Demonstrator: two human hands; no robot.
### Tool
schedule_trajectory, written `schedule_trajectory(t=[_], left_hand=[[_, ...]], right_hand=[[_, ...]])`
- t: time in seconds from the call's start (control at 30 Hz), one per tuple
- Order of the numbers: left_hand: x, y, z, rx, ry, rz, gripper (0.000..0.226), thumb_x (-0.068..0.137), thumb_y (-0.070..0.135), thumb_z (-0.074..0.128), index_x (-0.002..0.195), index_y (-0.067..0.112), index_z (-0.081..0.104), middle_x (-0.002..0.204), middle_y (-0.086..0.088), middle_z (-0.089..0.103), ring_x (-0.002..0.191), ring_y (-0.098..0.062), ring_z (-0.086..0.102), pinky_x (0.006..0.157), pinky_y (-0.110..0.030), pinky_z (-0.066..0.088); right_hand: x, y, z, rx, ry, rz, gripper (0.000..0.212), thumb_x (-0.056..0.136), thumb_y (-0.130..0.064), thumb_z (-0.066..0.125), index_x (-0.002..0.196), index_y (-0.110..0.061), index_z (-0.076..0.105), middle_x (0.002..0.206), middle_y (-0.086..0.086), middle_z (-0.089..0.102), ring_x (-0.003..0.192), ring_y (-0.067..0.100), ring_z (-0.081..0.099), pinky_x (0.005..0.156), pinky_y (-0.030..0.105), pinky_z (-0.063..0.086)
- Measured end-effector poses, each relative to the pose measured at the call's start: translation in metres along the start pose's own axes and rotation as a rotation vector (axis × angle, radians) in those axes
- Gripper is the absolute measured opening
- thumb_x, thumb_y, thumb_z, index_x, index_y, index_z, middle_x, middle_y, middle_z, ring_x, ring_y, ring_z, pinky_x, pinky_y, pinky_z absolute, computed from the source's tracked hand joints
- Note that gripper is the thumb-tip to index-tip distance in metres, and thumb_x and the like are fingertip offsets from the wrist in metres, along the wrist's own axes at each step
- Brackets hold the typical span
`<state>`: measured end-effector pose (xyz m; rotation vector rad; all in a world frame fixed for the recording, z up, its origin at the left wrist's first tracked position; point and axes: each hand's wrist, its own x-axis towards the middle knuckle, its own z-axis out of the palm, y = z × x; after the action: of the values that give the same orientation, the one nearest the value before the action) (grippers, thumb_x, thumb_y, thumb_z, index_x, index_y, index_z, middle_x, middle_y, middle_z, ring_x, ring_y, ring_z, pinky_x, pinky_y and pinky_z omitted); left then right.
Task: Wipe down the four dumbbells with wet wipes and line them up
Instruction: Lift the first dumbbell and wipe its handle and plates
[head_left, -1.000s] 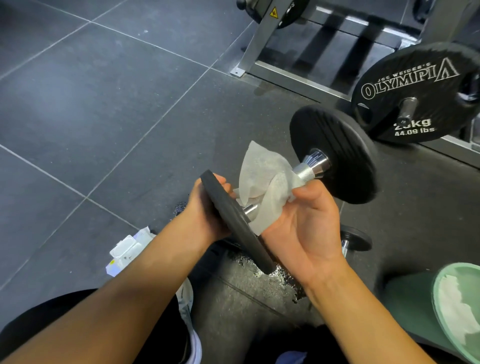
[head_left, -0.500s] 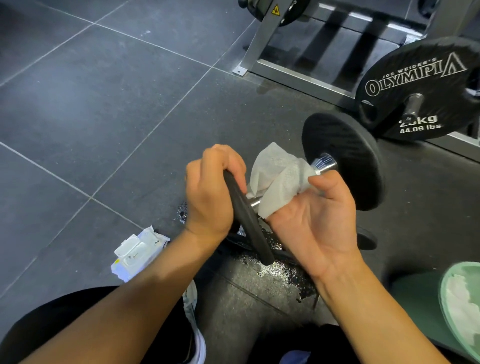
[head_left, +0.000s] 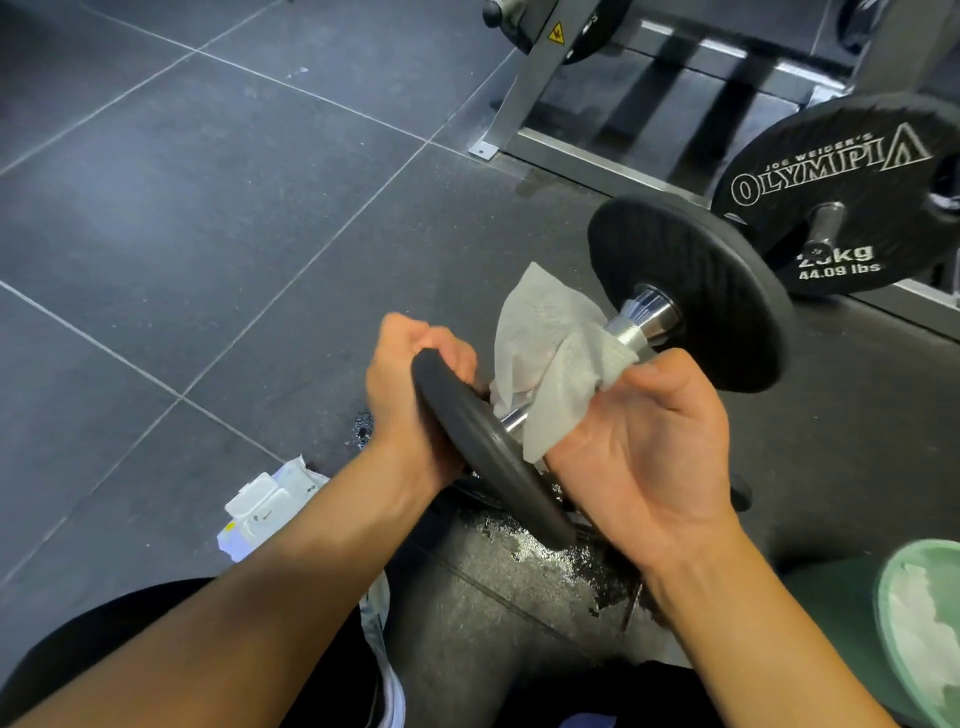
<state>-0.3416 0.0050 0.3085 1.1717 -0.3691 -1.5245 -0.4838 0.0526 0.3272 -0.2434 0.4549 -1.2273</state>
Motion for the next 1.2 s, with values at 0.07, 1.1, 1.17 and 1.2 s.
schedule_trajectory(t=[0.07, 1.1, 1.17, 1.2], left_hand=[[-0.008, 0.009, 0.002, 0.173, -0.065, 0.35, 0.043, 0.095, 0.016, 0.036, 0.052, 0.01, 0.042, 0.058, -0.011, 0.045, 0.06, -0.024, 0.044, 0.064, -0.037, 0.038], [-0.016, 0.008, 0.001, 0.93, -0.542, 1.349, 0.039, 0.095, 0.008, 0.042, 0.058, -0.001, 0.052, 0.064, -0.015, 0.05, 0.067, -0.03, 0.046, 0.071, -0.045, 0.039], [-0.022, 0.005, 0.002, 1.061, -0.563, 1.556, 0.04, 0.096, 0.009, 0.042, 0.058, 0.001, 0.052, 0.064, -0.014, 0.049, 0.066, -0.026, 0.043, 0.078, -0.039, 0.035], [-0.024, 0.002, 0.002, 1.057, -0.536, 1.574, 0.04, 0.095, 0.009, 0.043, 0.057, 0.002, 0.051, 0.063, -0.014, 0.048, 0.066, -0.026, 0.042, 0.078, -0.038, 0.034]], right_hand=[[0.002, -0.002, -0.002, 0.014, 0.013, -0.016, 0.061, 0.084, -0.019, 0.058, 0.141, -0.003, 0.045, 0.142, 0.019, 0.049, 0.139, 0.035, 0.045, 0.126, 0.047, 0.022], [0.003, -0.02, -0.009, 0.298, 0.132, -0.144, 0.033, 0.088, -0.022, 0.054, 0.115, -0.004, 0.061, 0.114, 0.013, 0.065, 0.11, 0.03, 0.065, 0.103, 0.044, 0.05], [0.004, -0.021, -0.011, 0.275, 0.12, -0.146, 0.025, 0.089, -0.024, 0.052, 0.101, -0.005, 0.063, 0.109, 0.012, 0.065, 0.11, 0.029, 0.063, 0.106, 0.044, 0.047], [0.005, -0.021, -0.012, 0.266, 0.124, -0.144, 0.024, 0.09, -0.024, 0.05, 0.097, -0.006, 0.064, 0.107, 0.012, 0.065, 0.109, 0.029, 0.063, 0.105, 0.044, 0.047]])
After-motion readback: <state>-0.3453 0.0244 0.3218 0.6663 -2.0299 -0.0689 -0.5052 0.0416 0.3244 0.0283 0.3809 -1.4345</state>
